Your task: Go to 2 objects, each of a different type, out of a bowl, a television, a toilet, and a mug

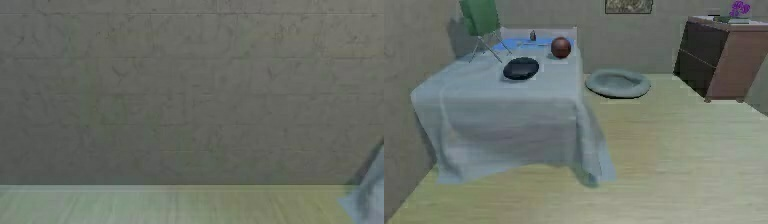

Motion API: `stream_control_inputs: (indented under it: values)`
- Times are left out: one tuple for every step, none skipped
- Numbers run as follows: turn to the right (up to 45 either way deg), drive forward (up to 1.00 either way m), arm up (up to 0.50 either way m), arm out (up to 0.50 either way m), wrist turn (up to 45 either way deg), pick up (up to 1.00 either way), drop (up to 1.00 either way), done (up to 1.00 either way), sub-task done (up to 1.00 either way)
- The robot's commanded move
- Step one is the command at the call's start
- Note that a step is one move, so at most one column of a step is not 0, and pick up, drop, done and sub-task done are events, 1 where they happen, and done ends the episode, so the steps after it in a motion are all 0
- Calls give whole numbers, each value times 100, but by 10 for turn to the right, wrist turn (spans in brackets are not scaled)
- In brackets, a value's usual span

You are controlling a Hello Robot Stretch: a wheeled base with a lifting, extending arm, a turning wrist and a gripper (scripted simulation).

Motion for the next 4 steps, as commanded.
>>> stream_control_inputs:
  values:
    - [-450, 0, 0, 0, 0, 0, 0, 0, 0]
    - [-450, 0, 0, 0, 0, 0, 0, 0, 0]
    - [-450, 0, 0, 0, 0, 0, 0, 0, 0]
    - [-210, 0, 0, 0, 0, 0, 0, 0, 0]
